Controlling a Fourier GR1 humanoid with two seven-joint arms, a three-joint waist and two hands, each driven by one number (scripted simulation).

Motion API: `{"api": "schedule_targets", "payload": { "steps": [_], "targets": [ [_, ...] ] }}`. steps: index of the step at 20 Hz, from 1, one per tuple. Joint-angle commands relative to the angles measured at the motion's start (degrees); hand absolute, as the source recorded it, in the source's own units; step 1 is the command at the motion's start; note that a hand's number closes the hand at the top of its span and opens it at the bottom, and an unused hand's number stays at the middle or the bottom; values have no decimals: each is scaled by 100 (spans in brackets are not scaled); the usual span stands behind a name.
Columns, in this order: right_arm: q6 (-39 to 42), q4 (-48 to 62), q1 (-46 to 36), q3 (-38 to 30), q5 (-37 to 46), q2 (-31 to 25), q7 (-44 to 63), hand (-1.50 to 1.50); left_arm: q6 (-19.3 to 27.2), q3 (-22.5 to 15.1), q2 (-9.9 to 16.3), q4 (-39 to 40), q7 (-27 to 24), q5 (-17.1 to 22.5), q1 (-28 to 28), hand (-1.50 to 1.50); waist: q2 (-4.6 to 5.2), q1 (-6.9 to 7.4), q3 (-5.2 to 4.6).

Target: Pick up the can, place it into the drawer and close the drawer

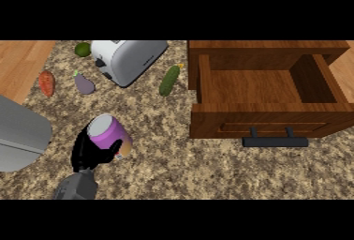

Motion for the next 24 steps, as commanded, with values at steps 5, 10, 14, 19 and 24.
{"api": "schedule_targets", "payload": {
  "steps": [5, 10, 14, 19, 24],
  "targets": [
    [180, 150, 546, 92, -116, 41, -635, -150, 529, -182, -194, -484, 593, 60, -575, 150, -4, -49, 2],
    [-205, 247, 385, 467, 366, 41, -714, -150, 989, -803, -196, -1727, 1201, -14, -284, 150, -14, 10, 5],
    [105, -12, 660, 153, -40, 40, -603, -150, 1205, -852, -120, -2241, 1584, -228, -583, 150, -17, -12, 3],
    [-126, -167, 520, 83, -190, 41, -278, -150, 1703, -1062, -78, -2993, 2346, -319, -758, 150, -11, 8, 1],
    [-240, -163, 447, 168, -226, 41, -304, -150, 2212, -1123, -122, -2998, 2984, -522, -1484, 150, -3, -27, 1]
  ]
}}
